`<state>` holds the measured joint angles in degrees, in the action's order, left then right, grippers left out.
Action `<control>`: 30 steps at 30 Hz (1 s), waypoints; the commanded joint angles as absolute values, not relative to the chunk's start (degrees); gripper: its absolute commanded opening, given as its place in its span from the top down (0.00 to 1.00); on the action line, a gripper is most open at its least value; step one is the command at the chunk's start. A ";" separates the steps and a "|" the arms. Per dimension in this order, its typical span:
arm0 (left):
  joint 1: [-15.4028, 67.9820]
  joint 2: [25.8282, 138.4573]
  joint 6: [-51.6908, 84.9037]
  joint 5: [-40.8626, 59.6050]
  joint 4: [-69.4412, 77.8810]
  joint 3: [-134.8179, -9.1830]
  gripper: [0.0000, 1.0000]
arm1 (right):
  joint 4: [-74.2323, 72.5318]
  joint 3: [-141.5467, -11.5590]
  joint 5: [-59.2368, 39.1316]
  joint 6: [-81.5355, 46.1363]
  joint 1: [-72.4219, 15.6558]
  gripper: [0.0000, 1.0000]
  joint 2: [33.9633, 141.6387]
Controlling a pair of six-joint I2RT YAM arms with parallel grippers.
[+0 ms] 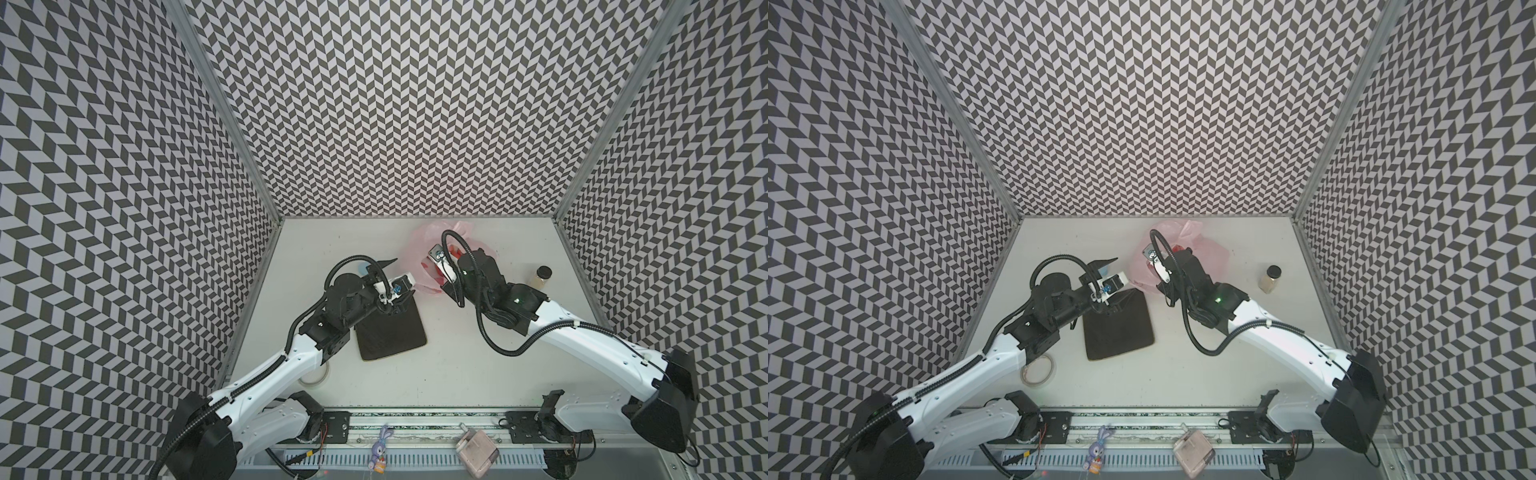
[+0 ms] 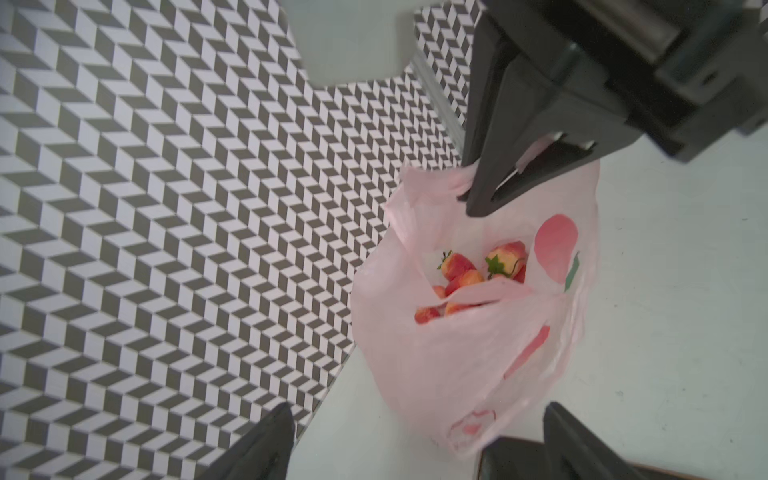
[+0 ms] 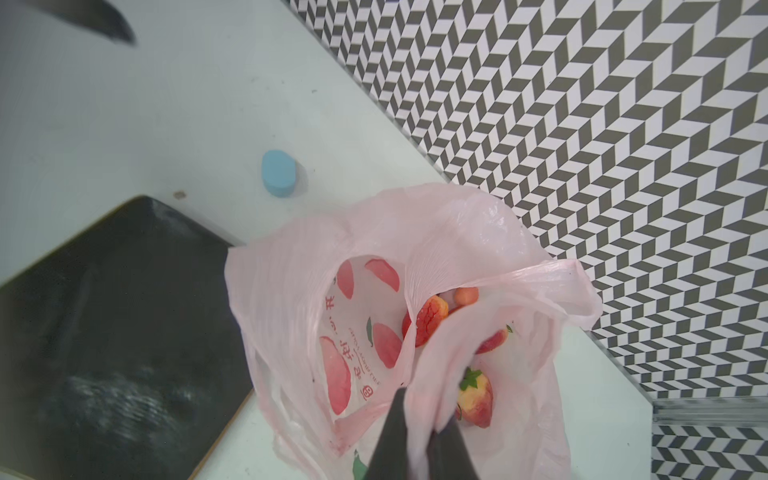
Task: Take the fake fruits out of the plastic bag
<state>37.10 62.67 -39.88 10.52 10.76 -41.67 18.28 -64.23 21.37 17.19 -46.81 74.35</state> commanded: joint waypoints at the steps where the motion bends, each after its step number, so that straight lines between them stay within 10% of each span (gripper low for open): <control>1: 38.59 67.26 -46.13 14.43 7.03 -46.76 0.06 | 9.13 -60.87 20.81 4.85 -47.11 0.93 69.47; 30: 40.25 79.82 -69.95 6.14 2.71 -54.49 0.26 | 2.72 -49.13 17.00 -5.67 -46.58 0.94 56.51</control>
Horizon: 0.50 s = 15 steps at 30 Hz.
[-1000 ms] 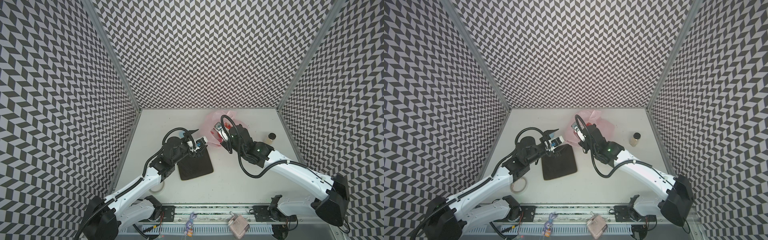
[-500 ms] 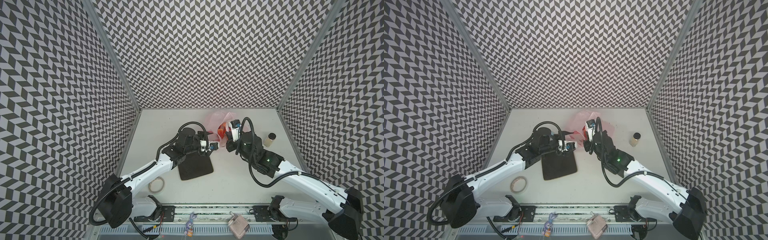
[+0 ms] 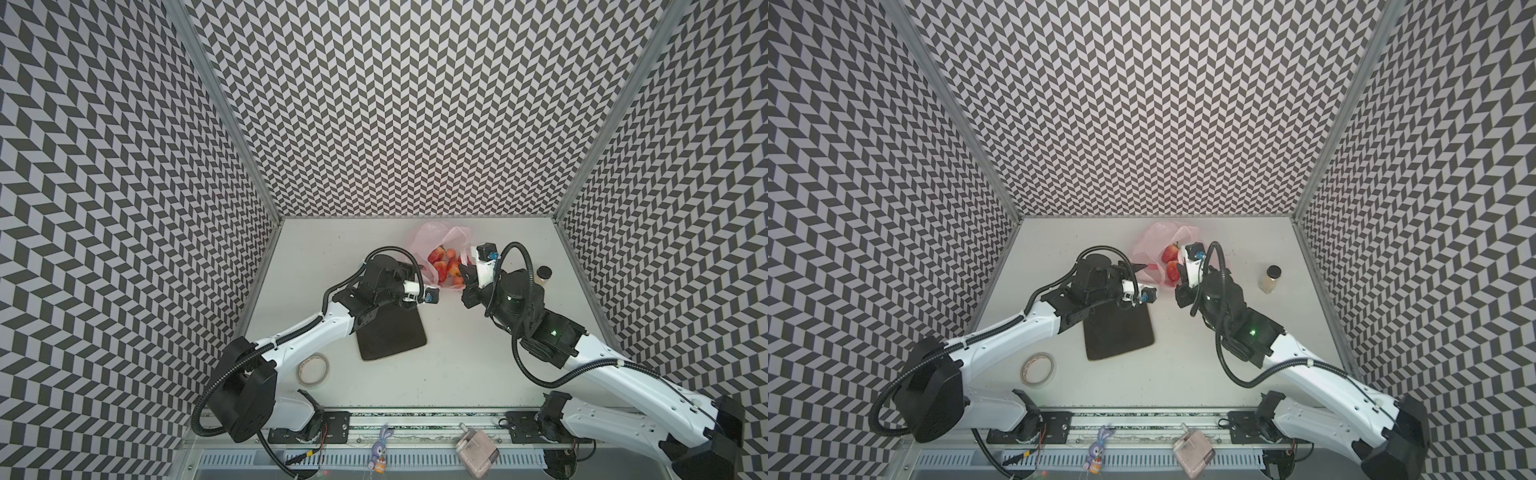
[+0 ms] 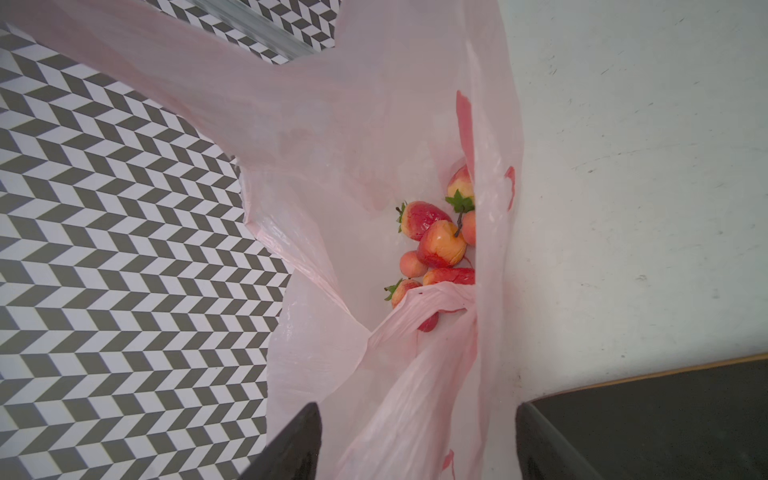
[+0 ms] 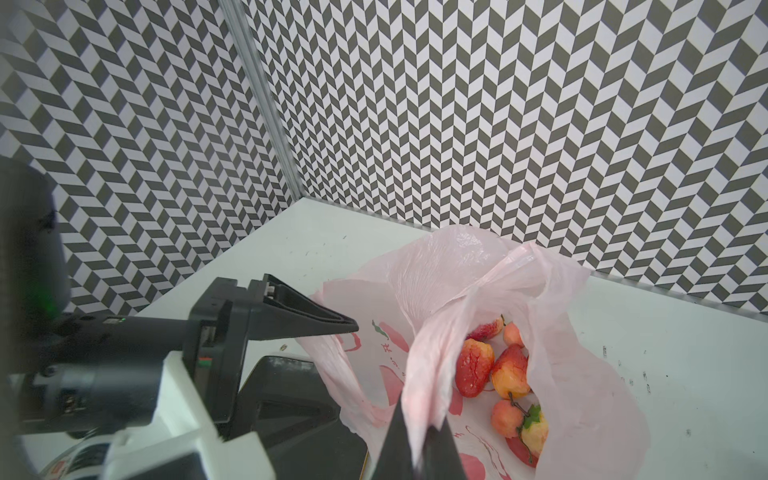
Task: Take the fake fruits out of the plastic bag
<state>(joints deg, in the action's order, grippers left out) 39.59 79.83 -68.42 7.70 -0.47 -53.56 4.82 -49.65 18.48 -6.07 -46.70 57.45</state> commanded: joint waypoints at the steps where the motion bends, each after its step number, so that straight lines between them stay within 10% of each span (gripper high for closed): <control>1: 40.25 79.36 -69.52 7.12 2.96 -54.45 0.26 | 3.01 -49.06 16.69 -5.46 -46.58 0.94 56.57; 15: 37.84 72.69 -69.86 13.54 -1.91 -53.26 0.16 | 2.81 -45.35 14.50 -5.50 -46.58 0.94 56.51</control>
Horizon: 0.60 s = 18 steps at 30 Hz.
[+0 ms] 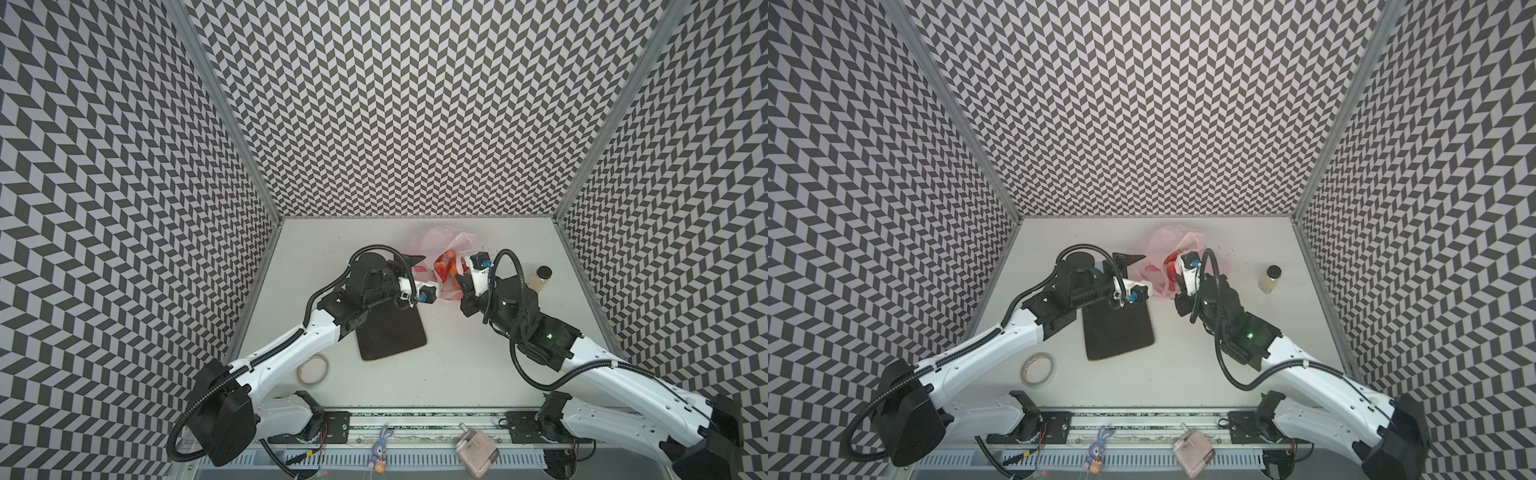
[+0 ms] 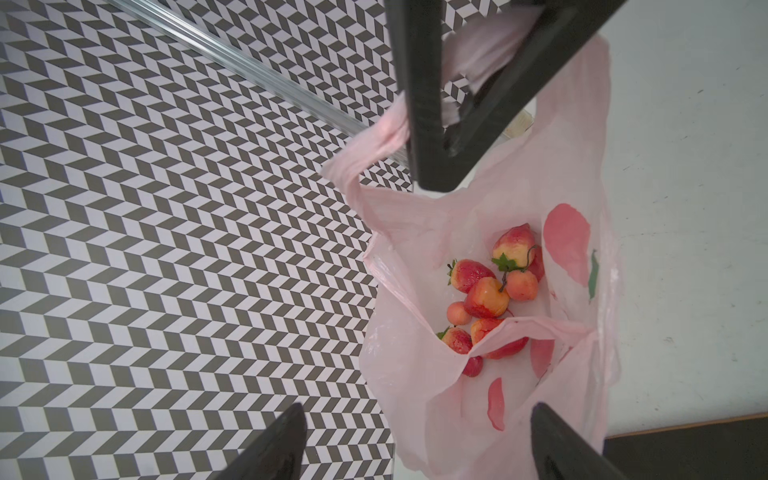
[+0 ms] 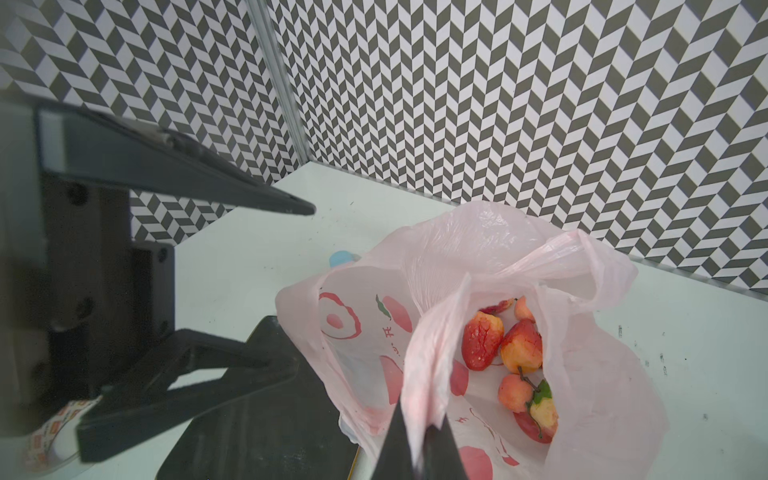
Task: Take the fake fruits out of the plastic bag
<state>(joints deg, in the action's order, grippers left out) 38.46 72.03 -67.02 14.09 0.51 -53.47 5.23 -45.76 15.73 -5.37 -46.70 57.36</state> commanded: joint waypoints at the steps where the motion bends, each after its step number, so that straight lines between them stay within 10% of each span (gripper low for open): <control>1: 37.88 73.15 -71.23 12.35 -1.92 -53.32 0.16 | 2.69 -45.27 14.57 -5.62 -46.58 0.94 56.43; 18: 37.96 75.03 -74.83 15.76 -5.49 -55.37 0.07 | 3.60 -45.60 16.35 -5.33 -46.58 0.94 54.64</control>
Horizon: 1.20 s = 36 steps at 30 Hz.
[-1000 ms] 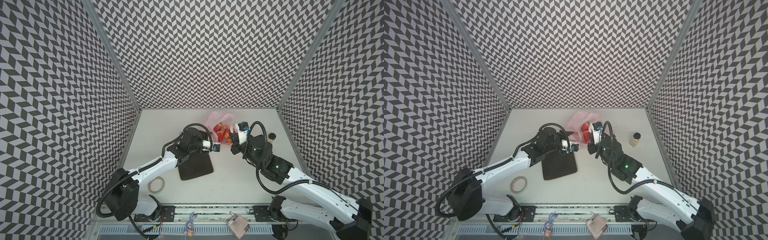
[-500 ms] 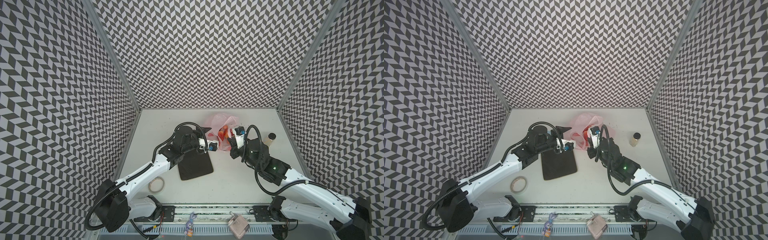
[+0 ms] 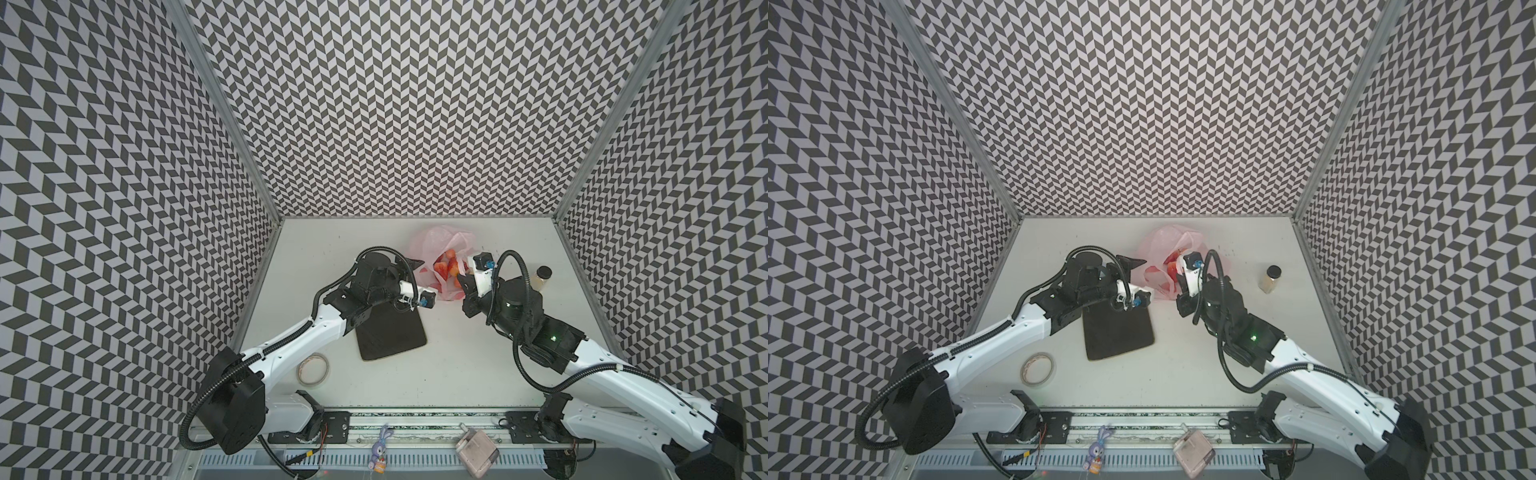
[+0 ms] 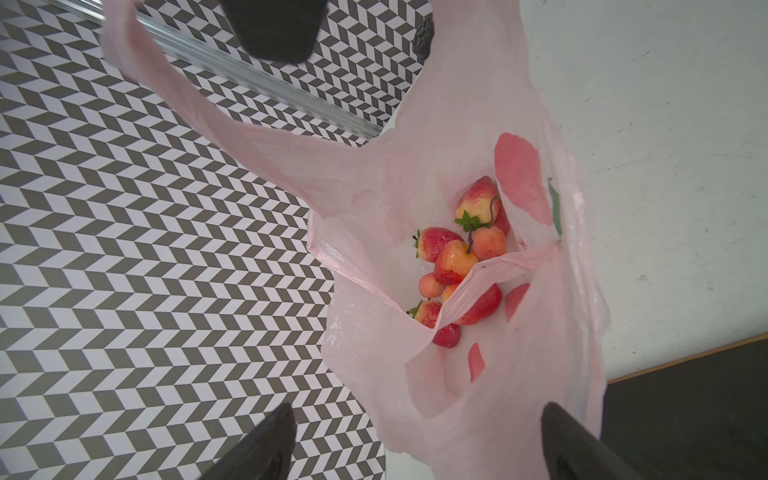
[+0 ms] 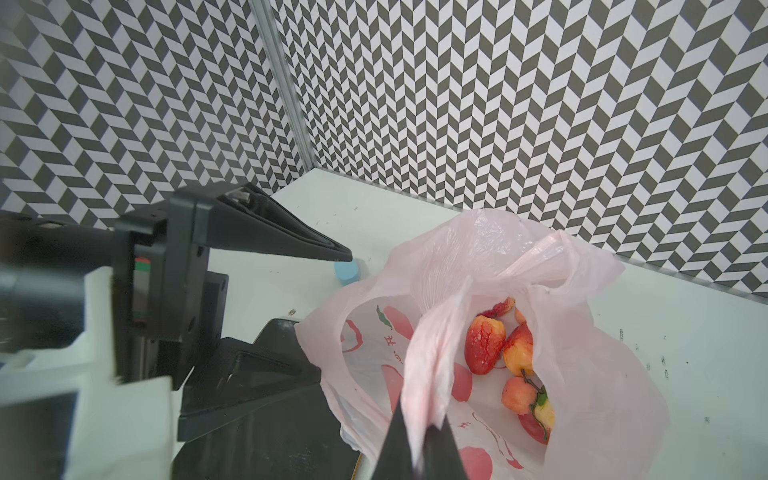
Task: Take the fake fruits out of the plastic bag
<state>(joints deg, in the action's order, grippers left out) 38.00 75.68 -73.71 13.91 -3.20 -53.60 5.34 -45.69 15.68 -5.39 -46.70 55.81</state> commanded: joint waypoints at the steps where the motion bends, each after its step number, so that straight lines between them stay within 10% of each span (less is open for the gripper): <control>1: 37.97 74.96 -75.03 15.63 -5.97 -55.39 0.06 | 3.67 -45.69 16.51 -5.36 -46.58 0.93 54.68; 17: 40.69 78.57 -78.74 6.73 -1.18 -54.93 0.21 | 3.24 -46.53 16.84 -4.67 -46.58 0.93 54.85; 27: 41.29 81.23 -78.92 3.65 -2.60 -56.10 0.12 | 2.46 -47.46 16.98 -4.66 -46.58 0.93 55.20; 36: 42.22 81.72 -72.13 0.62 9.61 -55.31 0.52 | 4.64 -48.81 24.62 -9.54 -46.45 0.94 55.73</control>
<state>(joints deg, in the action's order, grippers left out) 42.00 82.43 -76.53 1.17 2.37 -54.39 5.74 -46.02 18.61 -6.31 -46.70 55.86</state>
